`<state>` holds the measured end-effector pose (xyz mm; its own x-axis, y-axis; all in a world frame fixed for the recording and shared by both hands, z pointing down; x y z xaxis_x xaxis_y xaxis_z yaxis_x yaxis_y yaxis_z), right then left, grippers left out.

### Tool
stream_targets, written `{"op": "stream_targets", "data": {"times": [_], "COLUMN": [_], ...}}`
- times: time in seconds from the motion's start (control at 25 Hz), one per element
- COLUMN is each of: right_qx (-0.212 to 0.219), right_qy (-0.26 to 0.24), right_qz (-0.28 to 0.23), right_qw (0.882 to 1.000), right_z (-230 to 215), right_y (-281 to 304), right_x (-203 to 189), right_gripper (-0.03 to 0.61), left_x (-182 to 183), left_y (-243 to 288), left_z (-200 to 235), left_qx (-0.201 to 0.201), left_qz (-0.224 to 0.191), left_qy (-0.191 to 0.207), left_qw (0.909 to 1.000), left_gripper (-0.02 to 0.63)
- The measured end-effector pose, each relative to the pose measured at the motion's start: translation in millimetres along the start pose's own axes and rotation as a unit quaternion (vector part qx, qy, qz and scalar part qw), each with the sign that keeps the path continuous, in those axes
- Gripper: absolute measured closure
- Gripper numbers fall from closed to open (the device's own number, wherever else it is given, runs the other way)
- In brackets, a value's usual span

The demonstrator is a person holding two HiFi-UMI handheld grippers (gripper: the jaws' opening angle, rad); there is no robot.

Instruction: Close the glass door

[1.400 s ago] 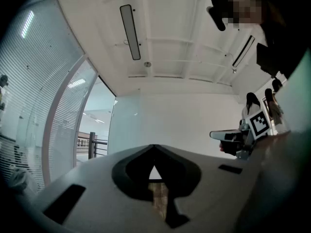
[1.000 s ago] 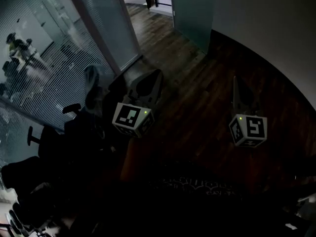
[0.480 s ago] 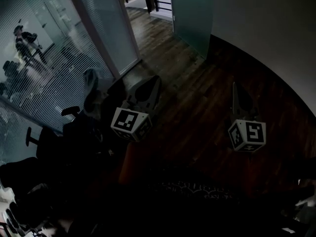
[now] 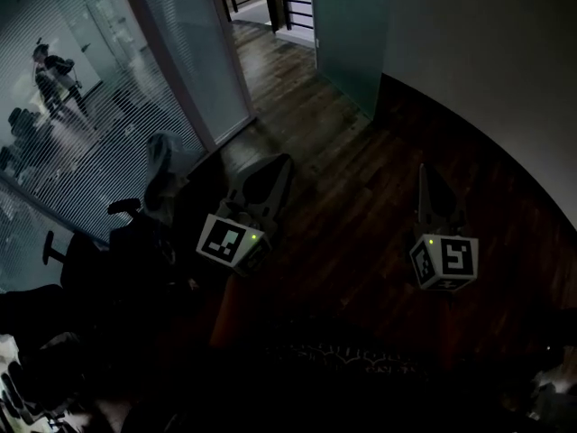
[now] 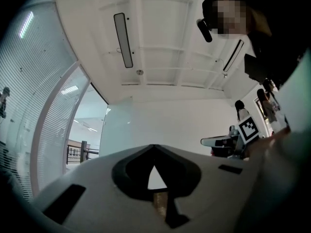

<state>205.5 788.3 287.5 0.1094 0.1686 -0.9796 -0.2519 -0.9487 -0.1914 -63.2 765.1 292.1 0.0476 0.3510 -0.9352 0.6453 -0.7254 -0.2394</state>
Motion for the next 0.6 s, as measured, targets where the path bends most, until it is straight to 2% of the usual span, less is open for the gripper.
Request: {"op": "stream_targets", "data": {"times": [0.08,0.32,0.6], "right_qx": [0.005,0.006,-0.005], "right_qy": [-0.001,0.003,0.005], "right_qz": [0.002,0.014,0.013], "right_qw": [1.0,1.0,1.0], "right_z": [-9,-34,-59], "right_y": [0,1,38], "right_x": [0,-11,-24], "right_gripper": [0.575,0.575,0.575], "left_x": [0,-21,-34], "left_y": [5,20,66], "left_z": [-9,-23,-7], "left_qx": [-0.005,-0.001,-0.012], "left_qz": [-0.004,0.037,0.028], "left_qy": [-0.001,-0.011,-0.003], "left_qw": [1.0,0.9992,0.9995], "left_gripper": [0.611,0.612,0.611]}}
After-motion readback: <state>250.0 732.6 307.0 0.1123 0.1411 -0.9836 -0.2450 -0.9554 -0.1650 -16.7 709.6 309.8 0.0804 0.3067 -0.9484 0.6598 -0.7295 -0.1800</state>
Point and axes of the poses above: the fingertips, and each gripper's own axes: y forward along the fingers, z to its left, x out of its top, the point moved 5 cm from there along -y, backward along the fingers, and after that the axes turned 11 degrees about y, right-handed, at the moved point
